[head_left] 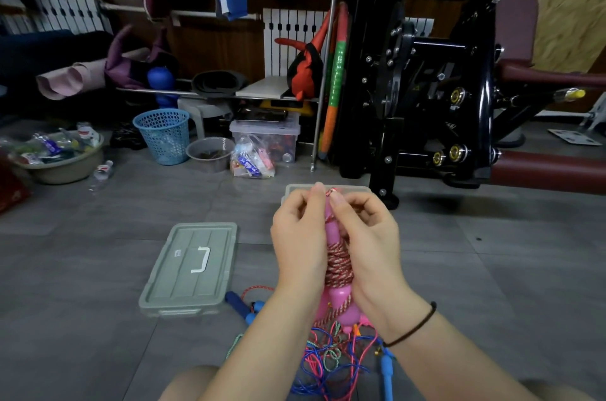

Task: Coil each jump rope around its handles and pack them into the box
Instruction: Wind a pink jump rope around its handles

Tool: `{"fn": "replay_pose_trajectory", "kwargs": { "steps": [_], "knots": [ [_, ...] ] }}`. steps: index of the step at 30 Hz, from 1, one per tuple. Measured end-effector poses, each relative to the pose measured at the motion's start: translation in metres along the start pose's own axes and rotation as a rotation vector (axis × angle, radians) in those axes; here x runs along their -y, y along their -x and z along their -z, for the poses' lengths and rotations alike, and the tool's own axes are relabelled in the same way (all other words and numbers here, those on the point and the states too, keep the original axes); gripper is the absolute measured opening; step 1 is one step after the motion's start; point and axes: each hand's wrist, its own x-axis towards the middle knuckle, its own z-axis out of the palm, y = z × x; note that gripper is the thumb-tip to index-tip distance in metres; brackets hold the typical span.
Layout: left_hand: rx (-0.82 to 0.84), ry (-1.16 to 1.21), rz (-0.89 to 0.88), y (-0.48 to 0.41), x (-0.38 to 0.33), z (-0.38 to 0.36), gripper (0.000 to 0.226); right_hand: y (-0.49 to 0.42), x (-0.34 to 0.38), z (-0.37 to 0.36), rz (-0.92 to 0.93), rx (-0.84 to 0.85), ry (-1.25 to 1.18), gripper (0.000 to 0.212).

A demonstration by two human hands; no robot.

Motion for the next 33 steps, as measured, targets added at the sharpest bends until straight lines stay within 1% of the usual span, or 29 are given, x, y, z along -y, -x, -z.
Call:
{"fn": "replay_pose_trajectory", "kwargs": {
  "steps": [1,3,4,5,7,11,13,15,17,19,20,21,22,23,24,25,26,27,28,29,31,32,33],
  "knots": [
    [0.003,0.041,0.028,0.0,0.0,-0.001,0.029,0.0,0.0,0.0,-0.013,0.018,0.0,0.008],
    [-0.011,0.113,0.067,0.002,-0.003,-0.003,0.01,0.001,0.002,0.002,-0.017,0.022,-0.019,0.01],
    [-0.02,0.152,0.087,0.002,-0.004,-0.004,0.01,0.001,0.002,0.002,-0.013,0.01,-0.036,0.014],
    [-0.025,0.188,0.102,0.002,-0.005,-0.005,0.014,0.002,0.003,0.002,-0.01,-0.002,-0.048,0.018],
    [-0.025,0.21,0.102,0.001,-0.003,-0.005,0.016,0.004,0.003,0.001,-0.005,-0.022,-0.046,0.027],
    [-0.022,0.15,0.032,-0.001,-0.003,-0.005,0.013,-0.003,0.003,-0.001,-0.042,-0.072,-0.055,0.043],
    [0.003,0.126,-0.042,-0.002,-0.003,-0.005,0.015,-0.01,0.001,-0.001,-0.043,-0.096,-0.035,0.048],
    [0.075,0.007,-0.172,-0.003,-0.005,-0.004,0.017,-0.014,-0.002,-0.002,-0.027,-0.084,-0.004,0.045],
    [0.173,-0.023,-0.234,-0.006,-0.008,-0.004,0.02,-0.012,-0.001,-0.003,-0.011,-0.04,-0.018,0.041],
    [0.168,0.06,-0.225,-0.009,-0.013,-0.002,0.023,-0.011,0.003,0.003,0.014,-0.025,-0.026,0.039],
    [0.13,0.14,-0.2,-0.011,-0.016,0.0,0.022,-0.011,0.004,0.009,0.016,-0.046,0.027,0.036],
    [0.086,0.228,-0.167,-0.014,-0.02,0.002,0.019,-0.01,0.003,0.017,-0.005,-0.08,0.141,0.029],
    [0.05,0.291,-0.143,-0.017,-0.024,0.005,0.015,-0.009,0.0,0.026,-0.091,-0.099,0.262,0.019],
    [0.033,0.34,-0.128,-0.02,-0.027,0.008,0.012,-0.007,-0.002,0.032,-0.264,-0.077,0.336,0.017],
    [0.027,0.362,-0.122,-0.022,-0.027,0.011,0.013,-0.005,-0.005,0.037,-0.48,-0.021,0.354,0.037],
    [0.045,0.364,-0.125,-0.024,-0.025,0.012,0.014,-0.001,-0.005,0.039,-0.674,0.039,0.292,0.057],
    [0.077,0.31,-0.14,-0.024,-0.021,0.012,0.014,0.002,-0.005,0.04,-0.8,0.092,0.2,0.069],
    [0.114,0.2,-0.162,-0.025,-0.016,0.012,0.013,0.004,-0.004,0.038,-0.874,0.118,0.128,0.074],
    [0.156,0.058,-0.188,-0.025,-0.011,0.012,0.014,0.004,-0.005,0.037,-0.908,0.099,0.083,0.072],
    [0.186,-0.079,-0.213,-0.025,-0.007,0.012,0.013,0.003,-0.005,0.034,-0.919,0.049,0.05,0.067],
    [0.209,-0.322,-0.301,-0.027,0.001,0.016,0.007,-0.001,-0.009,0.036,-0.866,-0.077,0.043,0.051],
    [0.22,-0.443,-0.359,-0.027,0.005,0.018,0.006,-0.006,-0.013,0.038,-0.803,-0.147,0.063,0.043],
    [0.232,-0.555,-0.408,-0.028,0.01,0.02,0.011,-0.011,-0.015,0.041,-0.723,-0.204,0.096,0.035]
  ]
}}
